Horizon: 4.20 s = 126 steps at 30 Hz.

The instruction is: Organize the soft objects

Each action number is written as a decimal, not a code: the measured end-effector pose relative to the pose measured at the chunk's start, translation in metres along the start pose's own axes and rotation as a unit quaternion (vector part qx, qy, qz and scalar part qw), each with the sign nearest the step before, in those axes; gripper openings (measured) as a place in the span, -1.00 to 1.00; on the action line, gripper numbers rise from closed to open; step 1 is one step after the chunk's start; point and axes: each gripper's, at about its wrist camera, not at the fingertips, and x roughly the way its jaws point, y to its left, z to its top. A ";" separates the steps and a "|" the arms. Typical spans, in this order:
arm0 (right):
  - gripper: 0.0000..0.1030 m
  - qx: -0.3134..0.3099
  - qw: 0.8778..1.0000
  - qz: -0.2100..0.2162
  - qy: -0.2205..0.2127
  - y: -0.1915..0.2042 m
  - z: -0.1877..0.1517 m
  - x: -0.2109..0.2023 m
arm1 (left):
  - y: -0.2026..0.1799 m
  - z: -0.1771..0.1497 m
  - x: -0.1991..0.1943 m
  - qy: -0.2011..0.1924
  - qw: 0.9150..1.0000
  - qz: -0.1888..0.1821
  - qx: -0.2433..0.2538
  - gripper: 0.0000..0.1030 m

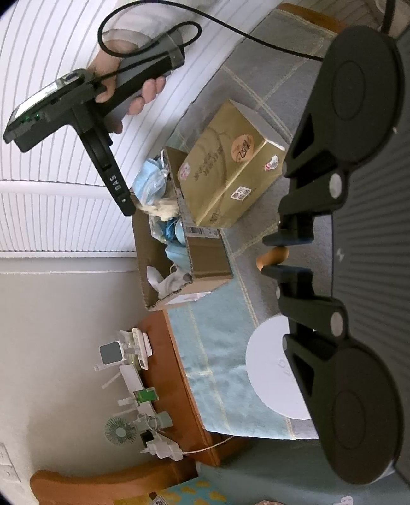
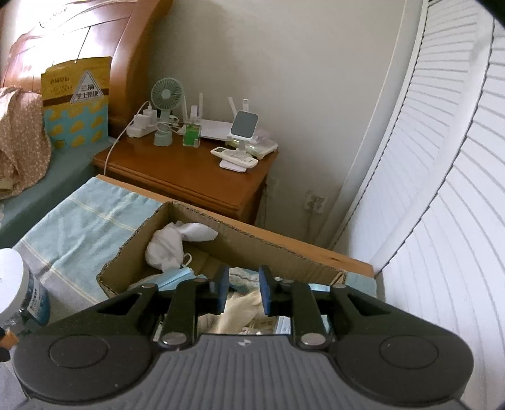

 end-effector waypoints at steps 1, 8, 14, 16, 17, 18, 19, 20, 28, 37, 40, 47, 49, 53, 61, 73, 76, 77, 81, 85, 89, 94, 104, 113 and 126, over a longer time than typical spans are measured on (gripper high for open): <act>-0.29 0.002 1.000 -0.001 -0.001 -0.001 0.000 0.001 | -0.001 0.001 0.000 0.000 1.000 0.000 0.001 -0.79; 0.63 0.012 1.000 0.006 -0.023 -0.002 -0.004 -0.014 | -0.001 0.003 0.002 0.002 1.000 -0.003 0.000 -0.79; 1.00 0.043 0.998 0.026 -0.050 -0.006 -0.015 -0.042 | 0.001 0.013 0.005 0.004 1.000 -0.016 -0.002 -0.79; 1.00 0.051 0.997 0.026 -0.051 -0.004 -0.024 -0.051 | 0.002 0.019 0.007 0.004 1.000 -0.021 -0.001 -0.79; 1.00 0.055 0.997 0.027 -0.049 -0.003 -0.028 -0.055 | 0.001 0.022 0.007 0.002 1.000 -0.021 0.003 -0.79; 1.00 0.060 0.997 0.025 -0.047 -0.002 -0.034 -0.059 | 0.000 0.025 0.008 -0.001 1.000 -0.020 0.008 -0.79; 1.00 0.065 0.997 0.022 -0.046 -0.002 -0.039 -0.063 | -0.001 0.029 0.008 -0.003 1.000 -0.019 0.012 -0.79; 1.00 0.073 0.996 0.018 -0.046 -0.001 -0.045 -0.068 | -0.002 0.032 0.009 -0.006 1.000 -0.019 0.015 -0.79; 1.00 0.130 0.991 0.017 -0.028 0.002 -0.092 -0.097 | -0.016 0.063 0.018 -0.020 0.999 -0.038 0.024 -0.79; 1.00 0.150 0.988 0.025 -0.024 0.011 -0.128 -0.124 | -0.026 0.104 0.052 -0.024 0.998 -0.038 0.042 -0.78; 1.00 0.160 0.986 0.038 -0.025 0.011 -0.133 -0.127 | -0.024 0.120 0.069 -0.021 0.998 -0.028 0.042 -0.78; 1.00 0.172 0.984 0.040 -0.024 0.006 -0.138 -0.129 | -0.020 0.149 0.113 -0.012 0.999 -0.008 0.047 -0.77; 1.00 0.174 0.984 0.040 -0.023 0.004 -0.138 -0.129 | -0.017 0.154 0.126 -0.002 0.999 -0.010 0.037 -0.77; 1.00 0.177 0.983 0.043 -0.023 0.002 -0.139 -0.128 | -0.015 0.159 0.147 0.010 0.999 -0.007 0.033 -0.77; 1.00 0.185 0.982 0.040 -0.024 -0.005 -0.139 -0.127 | -0.018 0.160 0.152 -0.003 0.999 0.009 0.041 0.62; 1.00 0.188 0.981 0.034 -0.034 -0.005 -0.130 -0.137 | -0.019 0.147 0.093 -0.049 0.999 -0.005 0.022 0.93; 1.00 0.194 0.980 0.022 -0.027 -0.004 -0.127 -0.139 | -0.021 0.135 0.074 -0.053 0.999 -0.009 0.009 0.97; 1.00 0.194 0.981 0.019 -0.024 -0.004 -0.126 -0.140 | -0.022 0.130 0.067 -0.055 0.998 -0.005 0.007 0.98; 1.00 0.193 0.981 0.003 -0.014 0.000 -0.123 -0.142 | -0.034 0.104 0.038 -0.077 0.997 0.017 0.016 0.99; 1.00 0.201 0.980 -0.014 0.001 0.004 -0.122 -0.143 | -0.045 0.076 0.014 -0.072 0.997 0.019 -0.001 0.99; 1.00 0.203 0.978 -0.044 0.023 0.008 -0.123 -0.144 | -0.048 0.054 -0.007 -0.050 0.998 0.021 -0.042 0.99; 1.00 0.205 0.976 -0.061 0.035 0.013 -0.121 -0.153 | -0.056 0.038 -0.028 -0.017 0.996 0.051 -0.069 0.99; 1.00 0.200 0.977 -0.077 0.024 0.023 -0.116 -0.175 | -0.069 0.035 -0.058 -0.011 0.995 0.069 -0.072 0.99; 1.00 0.195 0.978 -0.077 0.019 0.026 -0.115 -0.181 | -0.069 0.035 -0.059 -0.006 0.994 0.077 -0.080 0.99; 1.00 0.192 0.978 -0.079 0.021 0.025 -0.115 -0.181 | -0.067 0.035 -0.055 0.000 0.993 0.079 -0.090 0.99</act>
